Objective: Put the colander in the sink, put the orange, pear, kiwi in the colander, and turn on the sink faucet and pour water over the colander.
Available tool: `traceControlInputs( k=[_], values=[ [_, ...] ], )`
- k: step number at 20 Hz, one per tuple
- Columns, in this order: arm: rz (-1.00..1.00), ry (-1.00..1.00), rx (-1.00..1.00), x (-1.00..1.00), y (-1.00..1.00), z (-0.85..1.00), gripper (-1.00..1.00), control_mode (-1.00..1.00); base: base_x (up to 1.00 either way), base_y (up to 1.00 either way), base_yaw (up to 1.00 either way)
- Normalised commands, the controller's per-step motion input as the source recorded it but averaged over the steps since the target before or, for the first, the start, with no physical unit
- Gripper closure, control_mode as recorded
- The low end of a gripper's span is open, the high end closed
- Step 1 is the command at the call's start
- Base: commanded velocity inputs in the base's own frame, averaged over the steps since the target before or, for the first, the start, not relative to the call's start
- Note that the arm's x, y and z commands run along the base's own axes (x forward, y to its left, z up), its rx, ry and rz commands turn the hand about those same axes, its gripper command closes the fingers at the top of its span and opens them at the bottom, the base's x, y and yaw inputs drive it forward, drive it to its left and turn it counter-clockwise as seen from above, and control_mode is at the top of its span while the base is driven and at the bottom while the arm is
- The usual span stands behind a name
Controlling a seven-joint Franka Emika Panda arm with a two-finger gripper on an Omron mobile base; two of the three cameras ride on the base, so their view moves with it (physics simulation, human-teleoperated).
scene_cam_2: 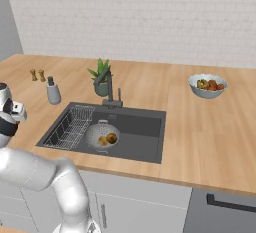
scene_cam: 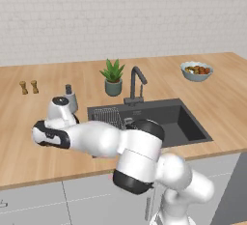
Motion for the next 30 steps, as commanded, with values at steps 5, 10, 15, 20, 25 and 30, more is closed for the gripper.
traceControlInputs(
  k=[5,10,15,20,25,30],
  values=[
    [0.00,0.00,0.00,0.07,0.20,0.00,-1.00,-1.00,0.00,0.00,0.00],
    [0.00,0.00,-0.02,0.24,0.01,0.00,-1.00,-1.00,0.00,0.00,0.00],
    [-0.01,0.00,-0.04,0.26,0.00,0.00,-1.00,-1.00,0.00,0.00,0.00],
    [-0.01,0.00,-0.06,0.15,0.07,-0.07,-1.00,-1.00,0.00,0.00,0.00],
    [-0.01,0.01,-0.05,0.08,0.11,-0.17,-1.00,-1.00,0.00,0.00,0.00],
    [0.00,0.00,-0.04,0.09,0.04,-0.29,-1.00,-1.00,0.00,0.00,0.00]
  ],
)
